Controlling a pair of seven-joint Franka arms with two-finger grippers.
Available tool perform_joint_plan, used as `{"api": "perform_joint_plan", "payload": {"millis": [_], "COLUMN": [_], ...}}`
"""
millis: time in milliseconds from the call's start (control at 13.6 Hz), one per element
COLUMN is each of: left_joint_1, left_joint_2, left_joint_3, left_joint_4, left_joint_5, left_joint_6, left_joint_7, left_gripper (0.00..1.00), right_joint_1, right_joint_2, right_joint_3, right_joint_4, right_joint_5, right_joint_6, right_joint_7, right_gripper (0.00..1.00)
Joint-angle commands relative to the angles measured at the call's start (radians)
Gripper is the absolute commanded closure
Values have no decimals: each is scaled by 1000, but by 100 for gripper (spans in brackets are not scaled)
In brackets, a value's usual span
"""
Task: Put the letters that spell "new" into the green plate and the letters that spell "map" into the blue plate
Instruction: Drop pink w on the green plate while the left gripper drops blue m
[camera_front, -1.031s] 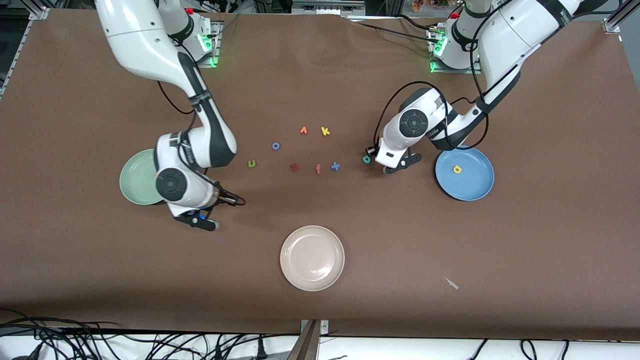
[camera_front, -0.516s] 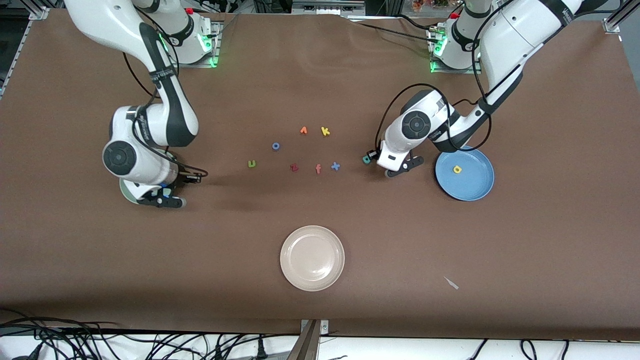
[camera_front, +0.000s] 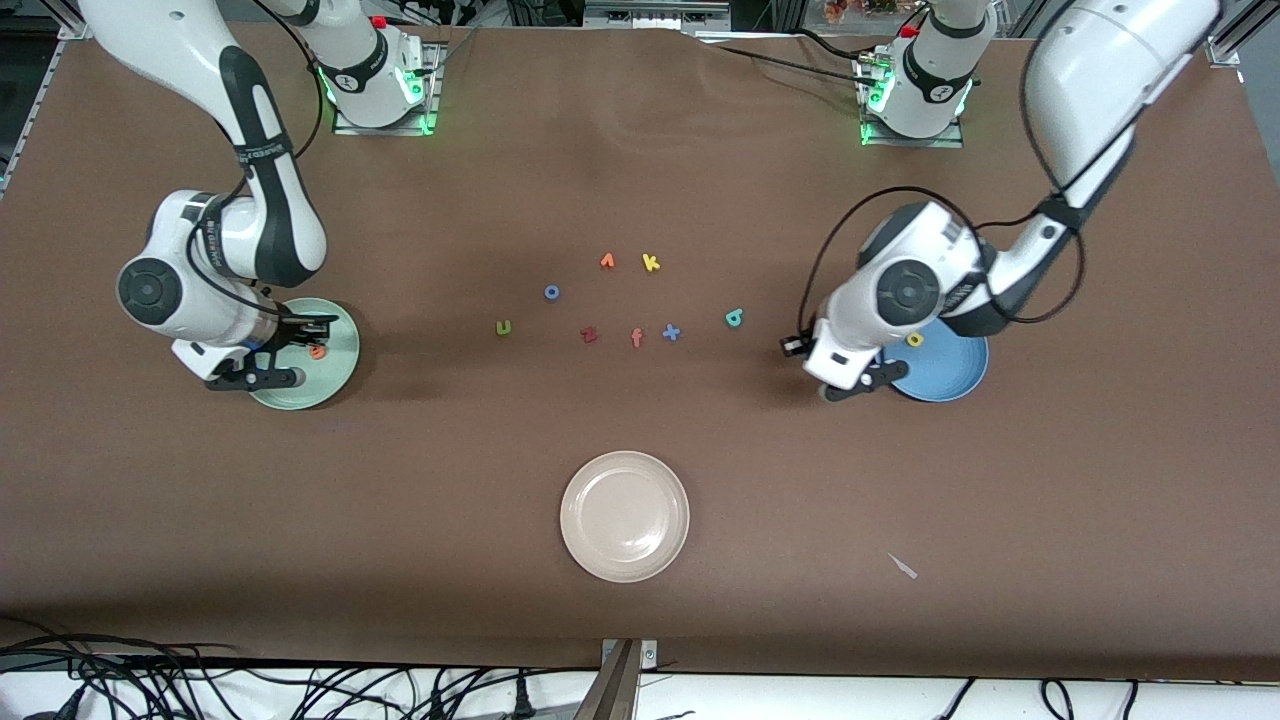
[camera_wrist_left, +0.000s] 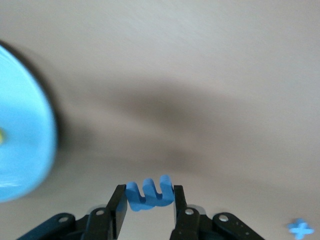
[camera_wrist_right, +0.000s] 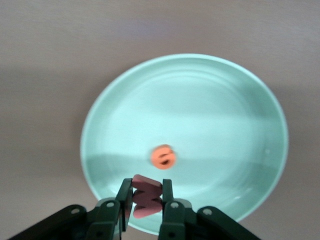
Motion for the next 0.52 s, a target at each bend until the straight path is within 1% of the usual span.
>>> {"api": "perform_joint_plan", "payload": {"millis": [0, 147, 221, 442], "left_joint_1": [97, 170, 199, 252], "left_joint_2": [5, 9, 11, 26], "left_joint_3": [-24, -16, -15, 11], "left_joint_4": [-13, -26, -29, -34], "left_joint_5": [13, 14, 14, 31], "left_joint_6": [-112, -132, -138, -176], "left_joint_7": [185, 328, 389, 544], "left_gripper": [66, 66, 66, 66], "right_joint_1": [4, 17, 23, 23], "right_joint_2": [-11, -20, -25, -30], "right_joint_3": [-1, 13, 39, 151], "right_joint_4": [-16, -13, -13, -10], "right_joint_5": [5, 7, 7, 7], "right_joint_6": [8, 4, 2, 16], "right_joint_7": [-7, 67, 142, 370], "right_gripper": [0, 0, 0, 0]}}
